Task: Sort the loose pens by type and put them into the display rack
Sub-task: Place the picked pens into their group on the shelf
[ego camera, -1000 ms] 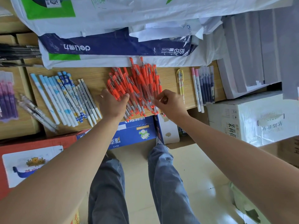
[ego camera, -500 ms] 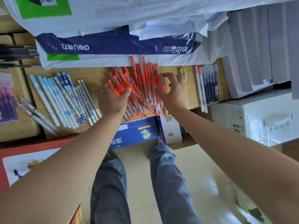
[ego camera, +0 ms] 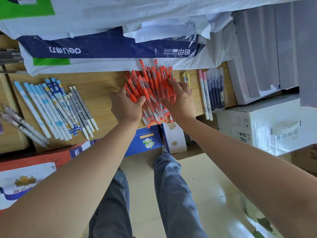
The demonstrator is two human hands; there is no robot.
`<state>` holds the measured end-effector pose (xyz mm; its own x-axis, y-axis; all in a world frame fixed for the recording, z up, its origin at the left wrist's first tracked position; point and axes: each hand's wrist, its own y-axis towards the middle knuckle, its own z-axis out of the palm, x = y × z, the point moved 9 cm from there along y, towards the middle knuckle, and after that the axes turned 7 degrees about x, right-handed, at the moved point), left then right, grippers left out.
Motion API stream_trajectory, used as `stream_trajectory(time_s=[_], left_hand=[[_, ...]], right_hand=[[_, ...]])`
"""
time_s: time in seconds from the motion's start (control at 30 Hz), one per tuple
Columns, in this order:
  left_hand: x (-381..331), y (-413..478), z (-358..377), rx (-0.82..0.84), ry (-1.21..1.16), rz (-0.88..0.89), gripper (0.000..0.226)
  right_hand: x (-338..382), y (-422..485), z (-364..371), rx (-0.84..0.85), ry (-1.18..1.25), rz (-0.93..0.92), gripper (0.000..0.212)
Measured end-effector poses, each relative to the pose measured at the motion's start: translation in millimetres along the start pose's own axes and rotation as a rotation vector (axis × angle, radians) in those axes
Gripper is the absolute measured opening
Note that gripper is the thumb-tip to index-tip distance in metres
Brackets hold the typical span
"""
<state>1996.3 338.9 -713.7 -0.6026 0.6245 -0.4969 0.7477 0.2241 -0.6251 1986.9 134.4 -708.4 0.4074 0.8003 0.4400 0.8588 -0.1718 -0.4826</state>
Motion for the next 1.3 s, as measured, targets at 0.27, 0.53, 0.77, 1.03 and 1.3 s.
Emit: stream_trajectory(time_s=[0.27, 0.53, 0.77, 1.03, 1.3], left_hand=[[-7.4, -3.8, 2.7, 0.025, 0.016, 0.057, 0.050], [2.3, 1.4, -2.6, 0.007, 0.047, 0.076, 0.053], [6.5, 3.7, 1.1, 0.056, 0.002, 0.134, 0.060], [15.8, -2.6, -2.9, 0.127, -0.004, 0.187, 0.065], [35.1, -22.3, -65.1, 0.029, 0.090, 0.307, 0.015]], right_hand=[[-3.4, -3.1, -2.1, -0.030, 0.009, 0.004, 0.064], [-0.8, -10.6, 6.0, -0.026, 0.057, 0.009, 0.066], [-8.7, -5.9, 7.9, 0.032, 0.095, -0.039, 0.066], [-5.9, -13.4, -7.5, -0.022, 0.109, -0.082, 0.053], [88.1, -33.9, -1.3, -0.005, 0.215, -0.321, 0.030]])
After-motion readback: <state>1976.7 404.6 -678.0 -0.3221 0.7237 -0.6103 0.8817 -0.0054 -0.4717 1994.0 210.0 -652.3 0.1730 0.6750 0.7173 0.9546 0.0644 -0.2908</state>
